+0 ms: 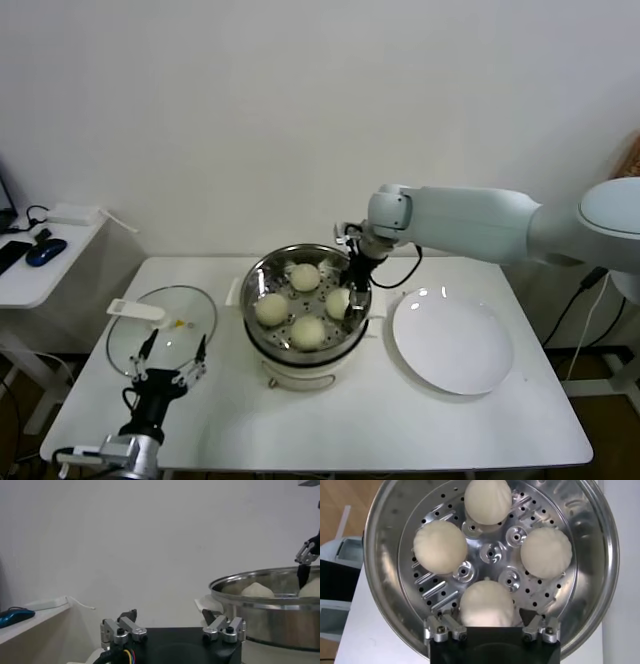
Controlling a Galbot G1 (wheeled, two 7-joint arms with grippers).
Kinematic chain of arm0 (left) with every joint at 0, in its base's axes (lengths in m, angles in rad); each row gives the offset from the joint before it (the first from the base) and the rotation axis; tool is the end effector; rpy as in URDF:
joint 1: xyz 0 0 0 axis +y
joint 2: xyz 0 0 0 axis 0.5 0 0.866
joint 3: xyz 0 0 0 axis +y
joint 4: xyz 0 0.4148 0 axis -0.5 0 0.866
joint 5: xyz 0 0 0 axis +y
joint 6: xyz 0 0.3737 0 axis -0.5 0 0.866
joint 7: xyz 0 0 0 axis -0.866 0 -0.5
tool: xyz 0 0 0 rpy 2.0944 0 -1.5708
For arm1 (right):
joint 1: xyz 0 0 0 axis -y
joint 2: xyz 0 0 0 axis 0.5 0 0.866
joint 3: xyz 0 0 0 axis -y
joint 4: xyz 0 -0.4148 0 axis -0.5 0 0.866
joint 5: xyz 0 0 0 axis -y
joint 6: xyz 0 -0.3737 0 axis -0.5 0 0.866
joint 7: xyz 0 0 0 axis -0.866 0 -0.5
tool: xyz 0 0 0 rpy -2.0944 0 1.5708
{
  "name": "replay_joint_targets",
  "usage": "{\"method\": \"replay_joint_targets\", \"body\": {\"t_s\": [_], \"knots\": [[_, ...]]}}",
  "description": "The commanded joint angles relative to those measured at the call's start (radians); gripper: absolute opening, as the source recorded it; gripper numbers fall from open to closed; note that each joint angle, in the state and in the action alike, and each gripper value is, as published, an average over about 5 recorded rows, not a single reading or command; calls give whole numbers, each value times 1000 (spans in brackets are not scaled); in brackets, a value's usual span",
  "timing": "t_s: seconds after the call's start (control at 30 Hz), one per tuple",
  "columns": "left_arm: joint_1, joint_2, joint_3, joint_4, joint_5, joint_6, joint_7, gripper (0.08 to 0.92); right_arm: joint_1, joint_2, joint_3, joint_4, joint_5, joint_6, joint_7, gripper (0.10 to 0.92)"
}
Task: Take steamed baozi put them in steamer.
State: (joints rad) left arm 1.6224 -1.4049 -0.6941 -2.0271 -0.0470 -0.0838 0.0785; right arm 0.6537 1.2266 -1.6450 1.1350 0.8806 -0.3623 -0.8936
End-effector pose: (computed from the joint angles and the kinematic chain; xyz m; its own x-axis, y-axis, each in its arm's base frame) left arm 0.1483 0.0975 -0.3790 -0.9995 0.0147 0.0276 0.0194 0.9832 0.1815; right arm 0.6528 0.0704 -0.1069 -0.0414 -0.2678 0.9626 -0.9936 -0.0907 -0.0679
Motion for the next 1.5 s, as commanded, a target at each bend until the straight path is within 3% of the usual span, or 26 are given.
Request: {"method": "replay_joint_targets", "body": {"t_s": [0.03, 0.33, 0.57, 0.83, 1.17, 1.37, 1.5], "knots": [[-3, 1, 1, 1, 0, 1, 0, 823, 10, 5, -5, -2, 9, 3, -13, 813], [-3, 2, -1, -2, 0, 2, -1, 823, 85, -16, -5, 19, 47, 30, -69, 823], [-6, 2, -2, -7, -2, 3, -1, 823, 142, -143, 32, 95, 55, 77, -65, 823], [-18, 5, -20, -14, -16, 10, -1, 823, 0, -390, 219, 222, -5, 186, 135, 823], [-10, -5, -13, -29, -18, -19, 6, 823, -508, -651, 826, 338, -110, 265, 415, 823], [3, -31, 0, -37, 1, -43, 8, 823, -829, -717, 1116, 435, -223, 353, 654, 823], [2, -49, 12, -37, 24, -49, 2, 823, -1085, -662, 1393, 470, -284, 385, 732, 823]]}}
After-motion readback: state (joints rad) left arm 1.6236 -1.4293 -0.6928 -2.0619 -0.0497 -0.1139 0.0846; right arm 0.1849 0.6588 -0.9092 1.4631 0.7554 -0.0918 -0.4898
